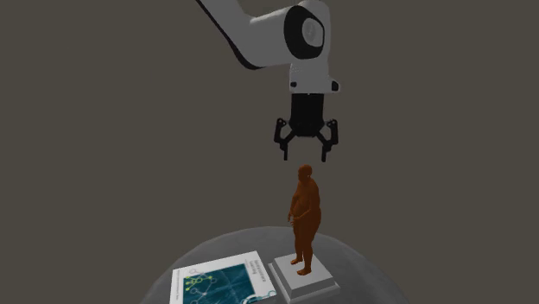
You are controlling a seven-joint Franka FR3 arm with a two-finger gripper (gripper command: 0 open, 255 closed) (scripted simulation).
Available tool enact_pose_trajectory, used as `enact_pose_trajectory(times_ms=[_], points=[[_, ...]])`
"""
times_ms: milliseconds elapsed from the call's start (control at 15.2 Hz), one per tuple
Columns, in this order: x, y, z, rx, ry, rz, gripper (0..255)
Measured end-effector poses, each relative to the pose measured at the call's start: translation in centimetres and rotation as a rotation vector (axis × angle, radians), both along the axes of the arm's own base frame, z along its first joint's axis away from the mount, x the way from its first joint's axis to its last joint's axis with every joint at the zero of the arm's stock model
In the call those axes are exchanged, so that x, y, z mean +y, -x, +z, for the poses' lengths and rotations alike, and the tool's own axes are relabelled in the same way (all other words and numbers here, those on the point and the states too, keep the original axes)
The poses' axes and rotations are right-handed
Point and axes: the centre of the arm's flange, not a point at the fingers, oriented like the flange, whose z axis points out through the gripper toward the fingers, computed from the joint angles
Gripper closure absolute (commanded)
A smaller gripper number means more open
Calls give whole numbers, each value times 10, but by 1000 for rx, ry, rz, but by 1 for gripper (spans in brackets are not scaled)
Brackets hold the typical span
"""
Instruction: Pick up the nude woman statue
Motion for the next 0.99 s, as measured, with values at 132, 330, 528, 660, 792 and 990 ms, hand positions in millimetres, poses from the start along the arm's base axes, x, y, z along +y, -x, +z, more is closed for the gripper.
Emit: enact_pose_trajectory(times_ms=[132, 330, 528, 660, 792, 990], points=[[-1, -1, -12, 0, 0, 0, 0], [-3, -1, -27, 0, 0, 1, 0], [-2, -1, -34, 0, 1, 1, 255], [-2, -1, -34, -2, 1, 1, 255], [-2, -1, -34, -3, 2, 2, 255], [-1, -1, -35, -3, 2, 2, 255]])
